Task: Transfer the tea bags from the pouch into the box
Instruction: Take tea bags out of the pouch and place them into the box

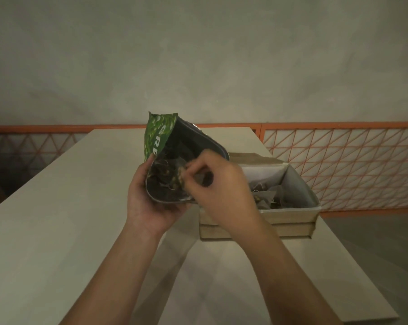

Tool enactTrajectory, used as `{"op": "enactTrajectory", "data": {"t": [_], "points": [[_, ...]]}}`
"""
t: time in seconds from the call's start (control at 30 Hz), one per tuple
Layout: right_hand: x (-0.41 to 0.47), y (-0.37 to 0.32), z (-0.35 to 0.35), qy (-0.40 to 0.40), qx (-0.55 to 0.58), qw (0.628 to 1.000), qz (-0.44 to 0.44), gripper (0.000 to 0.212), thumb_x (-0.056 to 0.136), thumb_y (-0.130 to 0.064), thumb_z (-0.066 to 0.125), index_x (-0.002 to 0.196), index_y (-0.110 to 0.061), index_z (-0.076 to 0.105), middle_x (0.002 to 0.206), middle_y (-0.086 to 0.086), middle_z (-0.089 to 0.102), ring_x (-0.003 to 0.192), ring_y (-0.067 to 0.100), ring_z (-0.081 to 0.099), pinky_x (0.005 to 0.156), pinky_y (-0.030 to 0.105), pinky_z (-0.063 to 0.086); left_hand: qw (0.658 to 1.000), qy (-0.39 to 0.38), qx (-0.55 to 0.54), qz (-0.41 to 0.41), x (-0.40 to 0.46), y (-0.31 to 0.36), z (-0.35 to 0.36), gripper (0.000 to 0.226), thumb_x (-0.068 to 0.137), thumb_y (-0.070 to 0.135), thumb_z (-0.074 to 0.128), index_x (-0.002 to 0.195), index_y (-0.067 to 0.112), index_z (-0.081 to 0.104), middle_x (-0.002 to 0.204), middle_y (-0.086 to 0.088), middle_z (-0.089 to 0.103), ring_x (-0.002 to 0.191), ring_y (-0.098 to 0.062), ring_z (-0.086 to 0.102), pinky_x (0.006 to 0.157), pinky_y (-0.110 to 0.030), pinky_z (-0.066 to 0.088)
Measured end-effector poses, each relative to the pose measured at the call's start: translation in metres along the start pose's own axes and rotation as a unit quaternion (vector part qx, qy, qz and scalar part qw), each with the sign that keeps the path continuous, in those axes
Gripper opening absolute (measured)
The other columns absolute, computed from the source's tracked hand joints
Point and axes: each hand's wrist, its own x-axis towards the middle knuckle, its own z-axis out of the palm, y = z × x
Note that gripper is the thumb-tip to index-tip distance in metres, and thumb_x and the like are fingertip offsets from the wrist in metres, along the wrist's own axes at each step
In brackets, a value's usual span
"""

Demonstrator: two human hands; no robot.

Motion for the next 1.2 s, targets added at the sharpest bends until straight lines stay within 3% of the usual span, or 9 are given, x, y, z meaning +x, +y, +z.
{"op": "enactTrajectory", "data": {"t": [0.1,0.27,0.33,0.43,0.57,0.77,0.87,1.0,1.2], "points": [[0.005,-0.006,-0.025,0.066,0.131,0.988,0.046,0.007,0.087,-0.015,0.070,0.085,-0.014,0.064,0.077,-0.007,0.068,0.071,0.007,0.065,0.062,0.023,0.055,1.000,-0.021,-0.008,-0.008,0.001,0.000,0.002,0.047,0.092,0.050,0.049,0.098,0.016,0.082,0.118,-0.012,0.072,0.093,-0.030,0.072,0.075,-0.036,0.060],[0.012,0.011,-0.056,0.204,0.290,0.929,0.106,0.010,0.089,-0.013,0.069,0.091,-0.004,0.064,0.085,0.014,0.072,0.077,0.035,0.069,0.066,0.039,0.055,0.998,-0.055,-0.031,-0.004,0.002,0.005,0.000,0.042,0.076,0.046,0.062,0.103,0.020,0.080,0.140,-0.010,0.062,0.111,-0.033,0.065,0.076,-0.039,0.060],[0.013,0.023,-0.060,0.219,0.312,0.915,0.137,0.010,0.090,-0.008,0.067,0.096,-0.001,0.062,0.090,0.018,0.072,0.079,0.034,0.070,0.066,0.035,0.057,0.998,-0.061,-0.033,-0.004,0.001,0.004,0.000,0.042,0.075,0.045,0.061,0.101,0.018,0.081,0.140,-0.011,0.061,0.109,-0.034,0.065,0.074,-0.039,0.061],[0.014,0.043,-0.055,0.157,0.235,0.940,0.193,0.013,0.090,-0.001,0.063,0.099,-0.008,0.060,0.091,0.011,0.068,0.069,0.018,0.068,0.061,0.022,0.054,0.997,-0.068,-0.038,-0.009,-0.001,0.002,0.000,0.044,0.075,0.045,0.062,0.105,0.017,0.080,0.143,-0.012,0.058,0.112,-0.034,0.063,0.072,-0.041,0.062],[0.013,0.059,-0.035,0.039,0.104,0.967,0.229,0.018,0.089,-0.004,0.064,0.095,-0.021,0.062,0.087,0.001,0.066,0.071,0.014,0.069,0.067,0.029,0.059,0.997,-0.067,-0.040,-0.013,-0.001,0.002,0.000,0.042,0.073,0.043,0.065,0.102,0.016,0.081,0.138,-0.013,0.062,0.102,-0.034,0.070,0.070,-0.041,0.062],[0.016,0.067,-0.018,0.001,0.035,0.973,0.227,0.005,0.090,-0.024,0.066,0.090,-0.028,0.063,0.085,-0.015,0.065,0.081,0.000,0.061,0.062,0.009,0.044,0.997,-0.060,-0.035,-0.016,0.001,0.005,0.000,0.042,0.072,0.043,0.067,0.101,0.016,0.081,0.134,-0.014,0.065,0.100,-0.035,0.071,0.070,-0.041,0.062],[0.017,0.064,-0.015,0.063,0.010,0.983,0.174,0.012,0.095,-0.023,0.060,0.105,-0.028,0.063,0.092,-0.018,0.059,0.083,-0.008,0.056,0.065,0.006,0.042,0.998,-0.054,-0.037,-0.013,0.005,0.007,-0.004,0.043,0.077,0.045,0.062,0.103,0.016,0.081,0.138,-0.015,0.062,0.108,-0.035,0.066,0.070,-0.041,0.062],[0.025,0.041,-0.017,0.216,0.039,0.976,0.001,0.016,0.090,-0.008,0.060,0.101,-0.019,0.064,0.088,-0.005,0.055,0.077,0.007,0.052,0.066,0.014,0.041,0.997,-0.063,-0.045,-0.015,0.015,0.008,-0.006,0.045,0.086,0.048,0.058,0.112,0.017,0.078,0.143,-0.015,0.057,0.114,-0.036,0.062,0.074,-0.040,0.061],[0.049,0.024,-0.002,0.089,-0.175,0.971,-0.134,0.013,0.084,-0.021,0.067,0.092,-0.021,0.077,0.076,-0.007,0.065,0.077,0.012,0.054,0.072,0.028,0.042,0.998,-0.044,-0.042,-0.012,0.032,0.008,0.004,0.052,0.097,0.049,0.045,0.097,0.011,0.081,0.114,-0.014,0.073,0.089,-0.029,0.074,0.075,-0.036,0.061]]}}
